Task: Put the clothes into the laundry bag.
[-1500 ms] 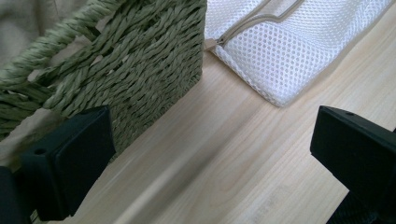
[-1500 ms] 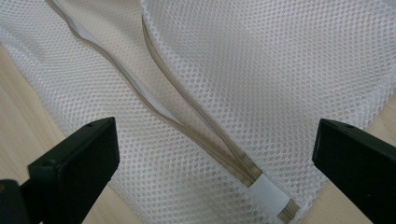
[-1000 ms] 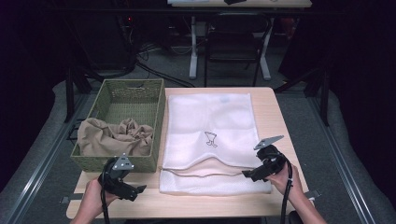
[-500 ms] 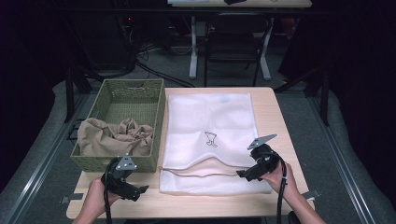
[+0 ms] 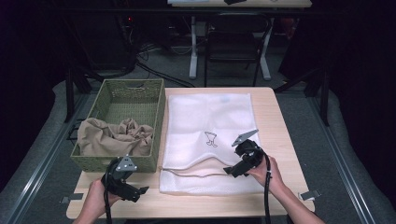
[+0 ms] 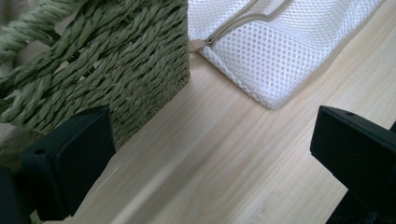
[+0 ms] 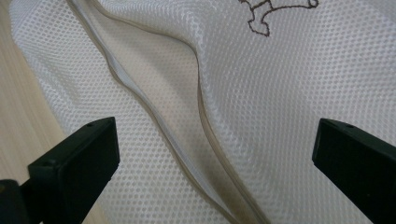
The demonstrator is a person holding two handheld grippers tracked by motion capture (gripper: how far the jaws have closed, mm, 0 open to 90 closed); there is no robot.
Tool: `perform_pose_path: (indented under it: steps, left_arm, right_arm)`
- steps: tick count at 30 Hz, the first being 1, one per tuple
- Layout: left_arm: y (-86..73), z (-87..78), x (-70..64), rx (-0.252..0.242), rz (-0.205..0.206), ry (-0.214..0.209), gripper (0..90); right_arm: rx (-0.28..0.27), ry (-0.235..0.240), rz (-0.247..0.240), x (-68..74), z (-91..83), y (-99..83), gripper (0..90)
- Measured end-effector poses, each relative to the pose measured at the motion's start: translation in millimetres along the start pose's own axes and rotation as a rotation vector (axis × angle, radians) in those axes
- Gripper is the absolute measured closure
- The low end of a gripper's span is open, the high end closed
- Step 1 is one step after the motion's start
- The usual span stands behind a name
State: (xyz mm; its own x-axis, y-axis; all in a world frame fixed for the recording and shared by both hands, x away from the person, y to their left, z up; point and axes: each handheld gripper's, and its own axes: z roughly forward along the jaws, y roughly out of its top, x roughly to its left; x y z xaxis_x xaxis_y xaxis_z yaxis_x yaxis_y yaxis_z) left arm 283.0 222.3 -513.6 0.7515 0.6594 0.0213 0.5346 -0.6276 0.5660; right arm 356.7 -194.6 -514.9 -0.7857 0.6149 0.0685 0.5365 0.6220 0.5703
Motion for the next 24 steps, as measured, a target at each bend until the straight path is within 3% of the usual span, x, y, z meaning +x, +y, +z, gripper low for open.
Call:
perform_pose_path:
  steps: [8, 17, 24]
  left_arm:
    - [0.1, 1.6, 1.0, 0.003, 0.001, -0.001, 0.0]
    - [0.0, 3.2, 1.0, 0.005, 0.001, -0.001, 0.0]
    - [-0.1, 3.9, 1.2, 0.009, 0.005, 0.003, 0.0]
  right_arm:
    - [0.016, 0.004, -0.045, 7.9, 21.5, 26.8, 1.7]
    - [0.042, -0.002, -0.076, 10.2, 39.9, 41.1, 4.5]
    - [0.065, 0.002, -0.072, 10.9, 49.7, 41.3, 15.8]
